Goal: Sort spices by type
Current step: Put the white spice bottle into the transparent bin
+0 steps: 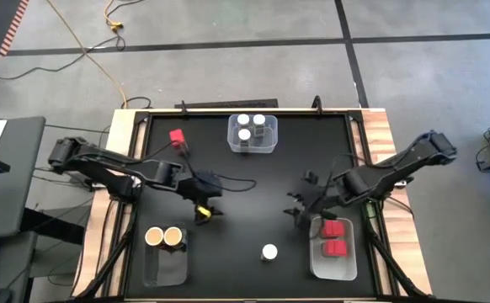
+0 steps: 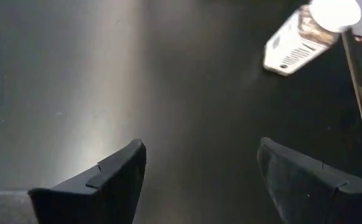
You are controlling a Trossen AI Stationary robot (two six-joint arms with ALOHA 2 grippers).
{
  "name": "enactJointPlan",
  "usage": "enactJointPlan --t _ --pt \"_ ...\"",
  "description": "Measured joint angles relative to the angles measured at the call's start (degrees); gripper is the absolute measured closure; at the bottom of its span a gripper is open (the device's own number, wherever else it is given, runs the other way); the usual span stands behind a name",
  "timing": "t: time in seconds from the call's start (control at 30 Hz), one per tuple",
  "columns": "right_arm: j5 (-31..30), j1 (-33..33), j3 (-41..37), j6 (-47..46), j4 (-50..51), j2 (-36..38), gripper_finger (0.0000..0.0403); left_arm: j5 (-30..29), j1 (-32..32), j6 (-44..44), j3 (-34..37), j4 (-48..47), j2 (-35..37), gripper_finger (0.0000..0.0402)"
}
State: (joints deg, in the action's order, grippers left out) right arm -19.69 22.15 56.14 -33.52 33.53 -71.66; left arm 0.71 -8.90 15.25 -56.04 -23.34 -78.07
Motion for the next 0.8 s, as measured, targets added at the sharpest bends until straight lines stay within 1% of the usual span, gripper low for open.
enactJointPlan --t 0.1,0.2,0.33,0.43,0.6,0.8 --pt "-0.8 1.1 8.3 1.0 5.9 -5.9 0.0088 -0.4 -1.8 -1.8 1.4 -0.1 3.1 0.0106" --pt "-3.0 2.2 15.6 0.8 11.1 -10.5 0.0088 -1.7 -3.8 -2.0 1.6 -0.2 5.6 0.0106" --pt "-5.7 3.2 22.0 -1.2 12.3 -14.8 0.0088 -3.5 -6.2 -2.3 1.7 -1.6 8.5 0.0106" --pt "-5.9 3.8 24.9 -3.7 12.3 -17.5 0.0088 -3.8 -7.7 -2.4 1.7 -3.2 9.9 0.0106" --pt "-5.9 4.8 26.7 -8.4 12.5 -20.7 0.0088 -3.8 -9.1 -2.6 1.7 -6.5 11.3 0.0106" --pt "-5.9 6.6 29.8 -13.9 12.9 -24.4 0.0088 -3.8 -10.0 -4.3 1.7 -9.3 11.5 0.0106"
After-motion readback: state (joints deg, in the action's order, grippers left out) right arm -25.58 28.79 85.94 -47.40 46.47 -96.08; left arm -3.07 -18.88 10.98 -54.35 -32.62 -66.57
